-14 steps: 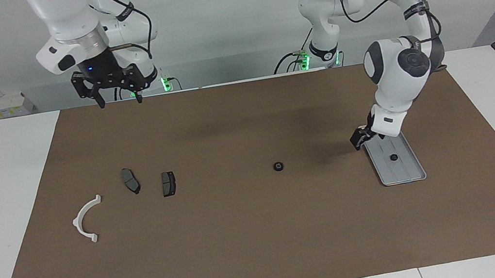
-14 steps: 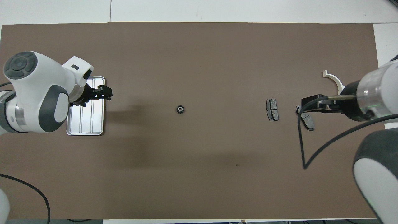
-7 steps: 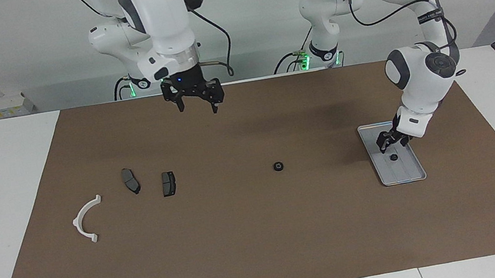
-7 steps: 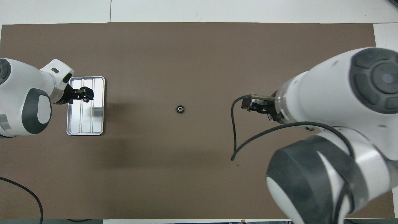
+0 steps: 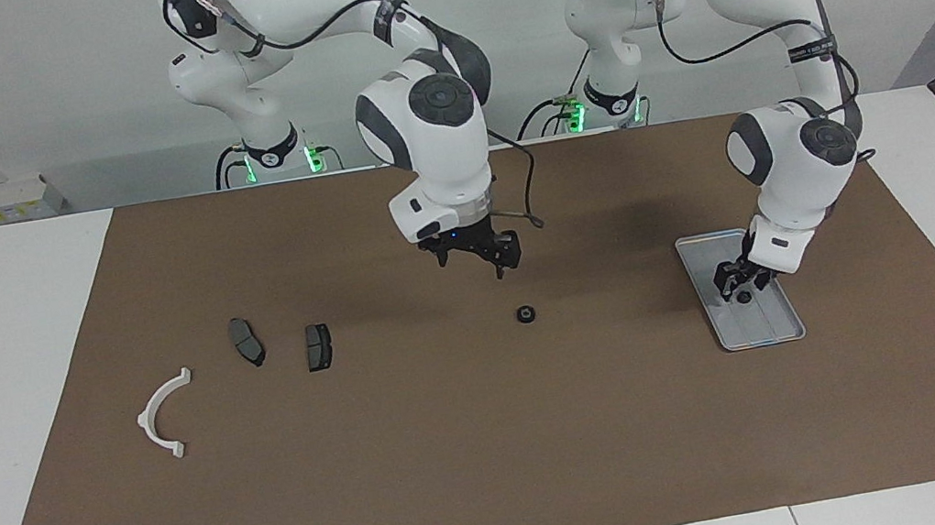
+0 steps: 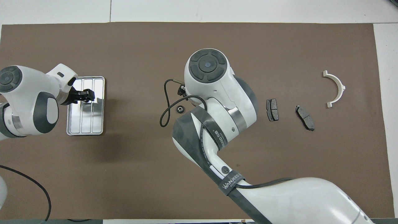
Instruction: Place bearing gear from tray to pile
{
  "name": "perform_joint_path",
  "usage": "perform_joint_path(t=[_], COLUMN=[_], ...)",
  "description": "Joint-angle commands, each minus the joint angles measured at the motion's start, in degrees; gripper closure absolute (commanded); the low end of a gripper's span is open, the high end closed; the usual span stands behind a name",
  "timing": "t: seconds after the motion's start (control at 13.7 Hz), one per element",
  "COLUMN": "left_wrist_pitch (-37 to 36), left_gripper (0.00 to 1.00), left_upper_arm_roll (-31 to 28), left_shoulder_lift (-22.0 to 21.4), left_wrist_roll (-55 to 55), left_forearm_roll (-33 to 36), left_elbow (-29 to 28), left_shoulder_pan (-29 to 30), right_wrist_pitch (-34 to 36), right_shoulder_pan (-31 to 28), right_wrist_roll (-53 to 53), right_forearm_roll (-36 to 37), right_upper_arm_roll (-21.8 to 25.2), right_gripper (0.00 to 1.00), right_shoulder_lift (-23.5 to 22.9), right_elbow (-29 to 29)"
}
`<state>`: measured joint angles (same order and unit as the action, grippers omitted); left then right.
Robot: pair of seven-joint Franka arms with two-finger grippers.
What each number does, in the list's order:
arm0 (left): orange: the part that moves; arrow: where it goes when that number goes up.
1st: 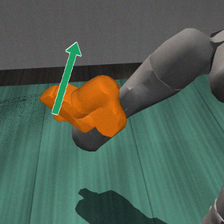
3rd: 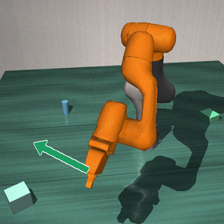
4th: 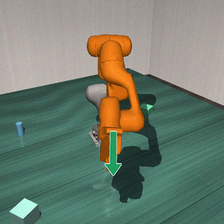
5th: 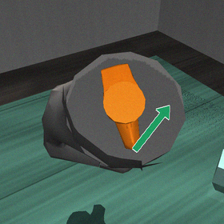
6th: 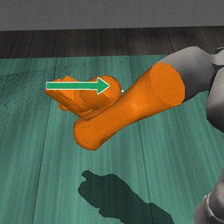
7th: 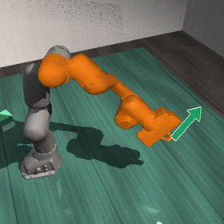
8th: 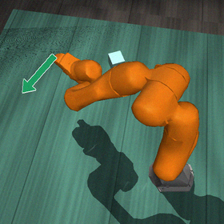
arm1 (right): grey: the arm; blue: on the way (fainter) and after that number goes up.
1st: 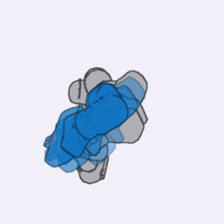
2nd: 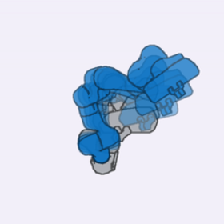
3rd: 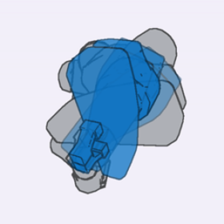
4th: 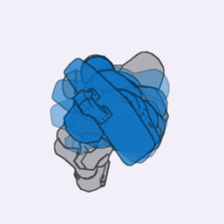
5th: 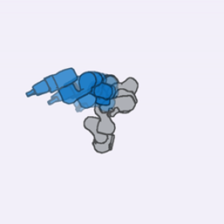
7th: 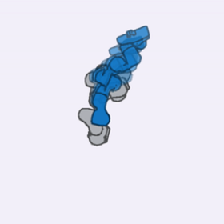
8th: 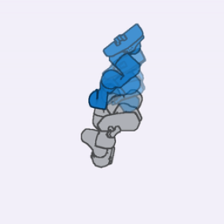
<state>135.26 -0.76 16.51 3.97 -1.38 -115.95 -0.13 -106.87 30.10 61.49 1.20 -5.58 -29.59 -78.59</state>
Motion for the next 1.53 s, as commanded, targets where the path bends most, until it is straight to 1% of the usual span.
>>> perform_joint_path(t=[0.0,0.07,0.15,0.36,0.51,0.8,1.17,1.24,1.31,1.46], left_wrist_pitch=[1.5,1.6,1.8,2.1,2.5,3.4,3.6,3.6,3.7,3.2], left_gripper=[0.39,0.42,0.42,0.45,0.46,0.48,0.51,0.52,0.58,0.88], left_upper_arm_roll=[0.6,0.6,0.6,0.6,0.6,0.6,0.6,0.6,0.6,0.6], left_shoulder_lift=[0.0,0.1,0.2,0.3,0.6,1.2,1.6,1.7,1.7,1.7], left_wrist_roll=[-1.1,-1.1,-0.7,-0.6,-0.5,-0.5,-0.4,-0.5,-0.5,-0.4], left_forearm_roll=[0.3,0.3,0.3,0.3,0.3,0.3,0.3,0.3,0.3,0.3], left_elbow=[-0.8,-0.8,-0.8,-0.8,-0.8,-0.8,-0.8,-0.8,-0.8,-0.7], left_shoulder_pan=[1.1,1.1,1.1,1.1,1.1,1.1,0.9,0.7,0.7,0.6], right_wrist_pitch=[1.1,1.3,1.2,0.6,0.4,0.2,-6.1,-6.4,-6.8,-6.9], right_shoulder_pan=[3.1,3.3,3.4,4.6,6.7,7.6,6.4,6.3,6.3,6.3], right_wrist_roll=[4.9,5.1,5.1,5.1,5.1,5.2,5.4,5.4,5.4,5.4], right_forearm_roll=[4.2,4.2,4.2,4.5,7.5,7.6,3.7,3.4,2.9,3.4], right_upper_arm_roll=[0.3,0.3,0.4,0.7,0.7,0.5,0.4,0.4,0.4,0.4], right_gripper=[0.00,0.00,0.00,0.01,0.03,0.03,0.03,0.03,0.03,0.04], right_shoulder_lift=[-11.1,-13.3,-14.6,-17.3,-19.4,-20.2,-21.0,-21.0,-21.0,-21.0], right_elbow=[13.0,15.4,16.5,17.8,18.6,18.9,17.1,17.1,16.8,15.7])
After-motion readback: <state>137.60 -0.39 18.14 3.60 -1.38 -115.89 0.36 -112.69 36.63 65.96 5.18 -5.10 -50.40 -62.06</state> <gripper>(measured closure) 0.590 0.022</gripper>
